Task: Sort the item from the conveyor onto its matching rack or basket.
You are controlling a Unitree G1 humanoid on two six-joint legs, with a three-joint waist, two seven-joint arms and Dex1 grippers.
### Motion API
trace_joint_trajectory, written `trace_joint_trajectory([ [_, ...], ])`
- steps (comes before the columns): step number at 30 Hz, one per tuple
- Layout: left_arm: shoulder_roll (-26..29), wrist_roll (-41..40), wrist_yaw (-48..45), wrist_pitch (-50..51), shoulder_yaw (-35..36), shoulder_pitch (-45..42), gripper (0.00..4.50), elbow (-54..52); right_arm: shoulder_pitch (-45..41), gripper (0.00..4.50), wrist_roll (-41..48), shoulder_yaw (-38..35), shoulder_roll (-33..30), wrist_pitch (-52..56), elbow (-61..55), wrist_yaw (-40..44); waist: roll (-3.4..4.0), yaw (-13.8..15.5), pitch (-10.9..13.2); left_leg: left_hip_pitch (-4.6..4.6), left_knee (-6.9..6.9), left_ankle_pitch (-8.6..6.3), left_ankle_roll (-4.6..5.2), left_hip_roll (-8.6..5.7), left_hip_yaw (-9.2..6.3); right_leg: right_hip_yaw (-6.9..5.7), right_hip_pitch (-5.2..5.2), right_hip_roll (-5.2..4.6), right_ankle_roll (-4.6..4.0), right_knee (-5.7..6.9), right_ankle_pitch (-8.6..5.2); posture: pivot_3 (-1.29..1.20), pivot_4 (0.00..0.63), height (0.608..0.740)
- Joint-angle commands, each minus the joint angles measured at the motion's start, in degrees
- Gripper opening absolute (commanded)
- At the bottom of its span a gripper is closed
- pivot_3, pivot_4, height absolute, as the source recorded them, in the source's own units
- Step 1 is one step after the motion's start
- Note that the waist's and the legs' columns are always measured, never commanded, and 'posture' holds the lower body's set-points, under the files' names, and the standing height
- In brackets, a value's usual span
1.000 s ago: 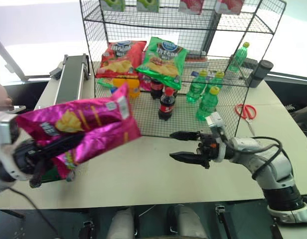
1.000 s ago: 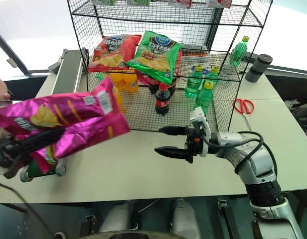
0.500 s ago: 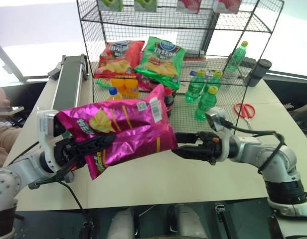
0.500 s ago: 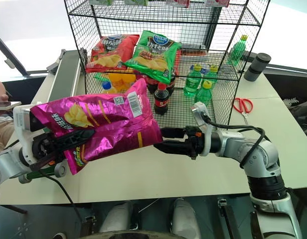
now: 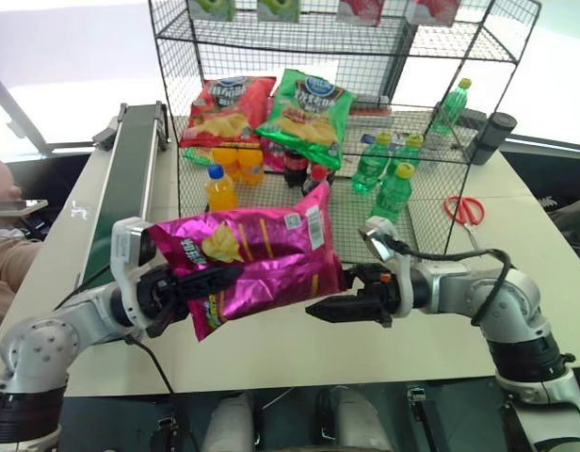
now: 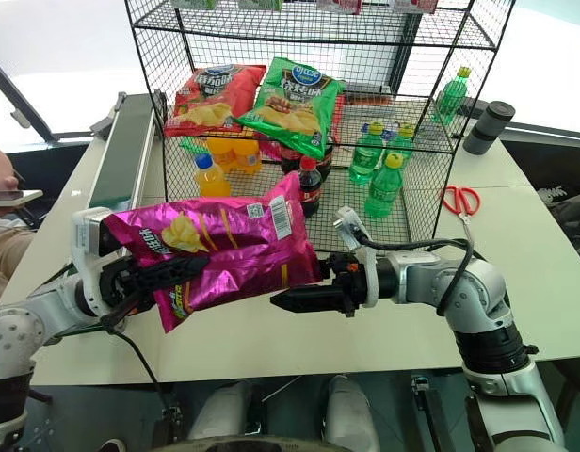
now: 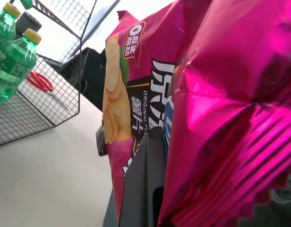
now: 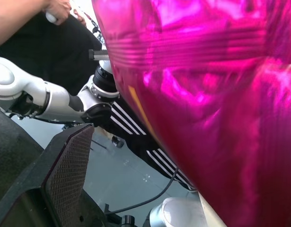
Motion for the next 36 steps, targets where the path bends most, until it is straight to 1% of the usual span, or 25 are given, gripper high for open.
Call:
trace_joint_trajectory([
  [1, 0.1, 0.5, -0.6, -0.6, 0.8, -0.5, 0.00, -1.6, -1.5, 3.28, -0.4, -0.4, -0.2, -0.5, -0.1, 0.7, 0.00, 0.0, 0.0, 0.00, 0.00, 0.00, 0.00, 0.01, 0.00, 0.00, 0.00, 0.00, 0.00, 0.00, 0.00, 0.00, 0.150, 0.740],
  [2, 0.3, 0.7, -0.9, -0.6, 0.8, -0.4, 0.00, -1.7, -1.6, 2.71, -0.6, -0.5, 0.1, -0.9, 0.1, 0.8, 0.00, 0.0, 0.0, 0.00, 0.00, 0.00, 0.00, 0.01, 0.00, 0.00, 0.00, 0.00, 0.00, 0.00, 0.00, 0.00, 0.150, 0.740],
  [3, 0.4, 0.8, -1.1, -0.5, 0.8, -0.3, 0.00, -1.7, -1.8, 2.31, 0.0, -0.9, 0.4, -0.5, 0.5, 0.6, 0.00, 0.0, 0.0, 0.00, 0.00, 0.00, 0.00, 0.01, -0.01, -0.01, 0.00, 0.00, 0.00, 0.00, 0.00, 0.00, 0.150, 0.740],
  [4, 0.5, 0.9, -1.4, -0.4, 0.8, -0.1, 0.00, -1.7, -1.9, 1.67, 0.3, -1.3, 0.7, -0.3, 0.7, 0.5, 0.00, 0.0, 0.0, 0.00, 0.00, 0.00, 0.00, 0.01, 0.00, -0.01, 0.00, 0.00, 0.00, 0.00, 0.00, 0.00, 0.150, 0.740],
  [7, 0.4, 1.7, -1.7, -0.6, 0.6, 0.1, 0.00, -1.7, -2.2, 0.23, 0.9, -2.1, 0.8, -0.4, 1.0, 0.8, 0.00, 0.0, 0.0, -0.01, 0.00, 0.00, 0.00, 0.00, 0.00, -0.01, -0.01, 0.00, 0.00, 0.00, 0.00, 0.00, 0.150, 0.740],
  [8, 0.3, 2.1, -1.8, -0.8, 0.6, 0.1, 0.00, -1.7, -2.2, 0.11, 1.0, -2.2, 0.8, -0.2, 1.1, 0.8, 0.00, 0.0, 0.0, -0.01, 0.00, 0.00, 0.00, 0.00, 0.00, -0.01, -0.01, 0.00, 0.00, 0.00, 0.00, 0.00, 0.150, 0.740],
  [13, -0.1, 3.9, -1.7, -1.6, 0.7, -0.4, 0.00, -0.4, -2.0, 0.11, 1.0, -2.4, 0.2, -0.4, 1.0, 1.4, 0.00, 0.0, 0.0, -0.02, 0.00, 0.00, 0.01, 0.01, 0.00, -0.01, -0.02, -0.01, 0.00, -0.01, 0.00, 0.00, 0.150, 0.740],
  [17, -1.0, 8.5, 1.1, -3.9, 0.2, -1.3, 0.00, 1.7, -1.4, 0.11, -0.7, -2.6, 0.5, -3.0, 1.2, 1.9, 0.01, 0.0, 0.0, -0.02, 0.00, 0.00, 0.01, 0.00, -0.01, -0.01, -0.02, -0.01, 0.00, -0.02, 0.00, 0.00, 0.150, 0.740],
  [20, -2.2, 11.5, 1.7, -6.0, 0.4, -2.5, 0.84, 3.3, -1.2, 0.11, -1.6, -2.8, 0.4, -4.2, 1.4, 1.6, 0.00, 0.1, 0.0, -0.03, 0.00, 0.00, 0.01, 0.00, -0.01, -0.02, -0.02, -0.01, 0.00, -0.02, 0.00, 0.00, 0.150, 0.740],
  [22, -2.4, 11.9, 1.2, -6.2, 0.7, -2.5, 1.88, 3.2, -0.6, 0.11, -2.4, -3.5, 0.3, -5.7, 1.3, 1.5, 0.00, 0.1, 0.0, -0.05, -0.01, -0.01, 0.02, 0.00, 0.00, -0.01, -0.04, -0.01, 0.00, -0.02, 0.00, 0.00, 0.150, 0.740],
  [24, -1.8, 12.1, 0.0, -5.9, 1.2, -1.7, 2.83, 3.4, 0.6, 0.11, -3.0, -4.6, 0.1, -6.9, 0.7, 0.9, 0.00, 0.0, 0.0, -0.08, -0.01, -0.02, 0.03, 0.00, 0.00, -0.01, -0.06, -0.01, 0.00, -0.05, 0.00, 0.00, 0.150, 0.740],
  [27, -1.3, 12.8, -0.8, -6.6, 2.8, -0.8, 4.16, 4.1, 3.6, 0.11, -4.8, -6.3, -2.1, -8.7, -1.2, 0.3, 0.00, 0.1, 0.0, -0.08, -0.03, -0.02, 0.03, 0.00, 0.00, -0.01, -0.06, -0.01, 0.01, -0.05, 0.00, 0.00, 0.150, 0.740],
  [28, -1.2, 13.2, -0.9, -7.1, 3.3, -0.6, 4.50, 4.2, 4.9, 0.11, -5.3, -7.4, -2.8, -9.5, -1.9, -0.3, 0.01, 0.1, 0.0, -0.08, -0.03, -0.02, 0.03, 0.00, 0.00, -0.01, -0.06, -0.02, 0.01, -0.06, 0.00, 0.00, 0.150, 0.740],
  [32, -2.0, 17.2, -1.1, -11.8, 3.9, -0.5, 4.50, 4.0, 9.5, 0.11, -6.9, -13.1, -4.7, -13.5, -5.9, -2.8, 0.01, 0.6, 0.0, -0.09, -0.02, -0.02, 0.03, -0.01, 0.01, -0.02, -0.07, -0.05, 0.01, -0.08, 0.00, 0.00, 0.150, 0.740],
  [34, -3.2, 20.5, -0.9, -15.3, 2.8, -0.8, 4.50, 3.6, 11.2, 0.11, -6.2, -20.9, -3.6, -17.4, -9.0, -7.4, 0.05, 0.9, 0.0, -0.06, -0.03, -0.02, 0.03, -0.01, 0.05, 0.00, -0.07, -0.06, 0.01, -0.08, 0.00, 0.00, 0.150, 0.740],
  [36, -4.4, 23.9, -1.0, -18.9, 1.5, -1.2, 4.50, 3.4, 13.2, 0.11, -5.2, -26.7, -3.9, -19.5, -11.8, -9.5, 0.06, 1.3, 0.0, -0.07, -0.04, -0.03, 0.03, 0.00, 0.06, 0.00, -0.09, -0.07, 0.01, -0.08, 0.00, 0.00, 0.150, 0.740],
])
